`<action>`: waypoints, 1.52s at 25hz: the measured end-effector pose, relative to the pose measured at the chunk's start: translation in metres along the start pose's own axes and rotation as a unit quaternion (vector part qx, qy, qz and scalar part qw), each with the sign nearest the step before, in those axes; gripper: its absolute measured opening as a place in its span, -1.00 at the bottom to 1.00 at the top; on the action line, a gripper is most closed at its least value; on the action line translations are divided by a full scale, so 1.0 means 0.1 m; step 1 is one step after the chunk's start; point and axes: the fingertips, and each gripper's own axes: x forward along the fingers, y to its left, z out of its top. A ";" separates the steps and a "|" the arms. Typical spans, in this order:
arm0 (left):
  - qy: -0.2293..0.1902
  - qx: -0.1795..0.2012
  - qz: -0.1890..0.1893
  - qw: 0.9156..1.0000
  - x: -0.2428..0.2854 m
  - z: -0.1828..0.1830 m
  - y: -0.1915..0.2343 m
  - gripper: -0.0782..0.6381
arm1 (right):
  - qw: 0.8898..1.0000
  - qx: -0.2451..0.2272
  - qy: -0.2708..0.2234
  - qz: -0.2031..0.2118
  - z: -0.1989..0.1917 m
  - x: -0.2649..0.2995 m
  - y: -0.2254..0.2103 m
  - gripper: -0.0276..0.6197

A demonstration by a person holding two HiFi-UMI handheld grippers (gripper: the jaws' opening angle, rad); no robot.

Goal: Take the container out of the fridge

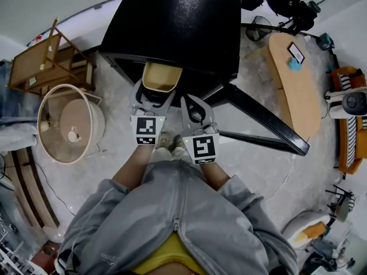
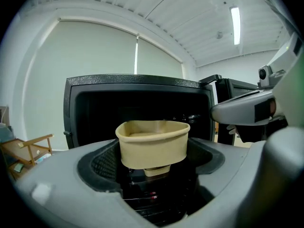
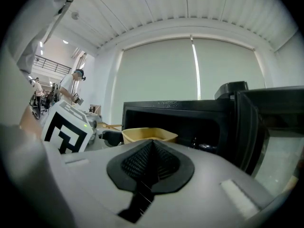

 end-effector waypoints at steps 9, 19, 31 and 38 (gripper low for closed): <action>0.006 -0.010 0.033 0.999 -0.48 -0.06 0.12 0.44 | 0.999 -0.005 -0.014 0.029 0.10 0.00 0.22 -0.91; 0.015 -0.017 0.091 0.996 -1.22 -0.16 0.35 0.44 | 0.996 -0.016 -0.034 0.083 0.23 0.04 0.63 -0.91; -0.024 -0.042 0.164 0.985 -1.84 0.35 0.71 0.45 | 0.993 -0.015 -0.064 0.099 0.58 -0.02 0.76 -0.91; -0.041 -0.020 0.180 0.983 -1.88 0.70 0.75 0.45 | 0.993 -0.029 -0.077 0.079 0.82 -0.10 0.62 -0.91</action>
